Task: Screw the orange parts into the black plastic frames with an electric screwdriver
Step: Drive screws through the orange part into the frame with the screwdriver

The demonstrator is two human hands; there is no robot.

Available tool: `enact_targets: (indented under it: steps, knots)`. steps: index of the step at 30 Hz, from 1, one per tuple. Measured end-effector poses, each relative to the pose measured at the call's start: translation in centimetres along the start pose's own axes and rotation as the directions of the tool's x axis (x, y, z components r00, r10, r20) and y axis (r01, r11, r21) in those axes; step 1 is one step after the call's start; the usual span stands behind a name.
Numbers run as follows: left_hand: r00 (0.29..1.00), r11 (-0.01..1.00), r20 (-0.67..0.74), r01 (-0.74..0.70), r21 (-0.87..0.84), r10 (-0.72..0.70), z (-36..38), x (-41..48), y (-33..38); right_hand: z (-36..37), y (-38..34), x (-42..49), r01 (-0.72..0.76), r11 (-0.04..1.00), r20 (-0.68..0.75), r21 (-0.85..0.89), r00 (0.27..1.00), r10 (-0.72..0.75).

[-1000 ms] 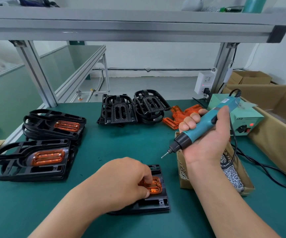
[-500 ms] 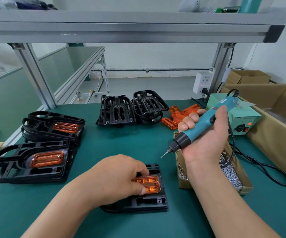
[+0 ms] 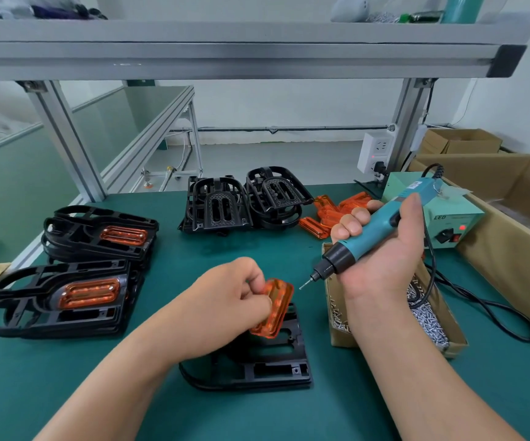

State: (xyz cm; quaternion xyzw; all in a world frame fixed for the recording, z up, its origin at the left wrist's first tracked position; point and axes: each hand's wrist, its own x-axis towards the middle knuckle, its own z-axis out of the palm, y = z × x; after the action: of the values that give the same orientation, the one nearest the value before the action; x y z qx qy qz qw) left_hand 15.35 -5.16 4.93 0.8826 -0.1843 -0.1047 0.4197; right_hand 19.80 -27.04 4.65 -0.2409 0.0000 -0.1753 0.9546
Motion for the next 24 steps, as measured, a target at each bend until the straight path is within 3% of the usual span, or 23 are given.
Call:
enact_targets:
  steps: [3,9,14,20,24]
  knots:
    - [0.997,0.981,0.023,0.074,-0.181,-0.071,-0.2,0.3,-0.1,-0.1,0.1,-0.1,-0.005,1.000,0.006,0.001,1.000,0.005]
    - [0.986,0.943,-0.002,0.161,-0.291,-0.168,0.3,0.6,-0.1,-0.2,0.1,0.0,-0.007,1.000,0.006,-0.004,1.000,0.007]
    - [0.974,0.994,-0.201,0.105,-0.015,-0.106,0.3,0.7,-0.8,-0.3,0.1,0.0,-0.002,1.000,0.012,-0.009,1.000,0.002]
    - [0.991,0.977,-0.057,0.109,-0.183,-0.121,1.0,0.5,-0.5,-0.3,0.2,0.0,-0.010,1.000,0.009,-0.012,1.000,0.010]
    - [0.998,0.999,-0.041,0.048,-0.011,-0.049,1.5,0.2,-0.4,-0.2,0.1,-0.1,-0.003,1.000,0.006,-0.019,1.000,0.003]
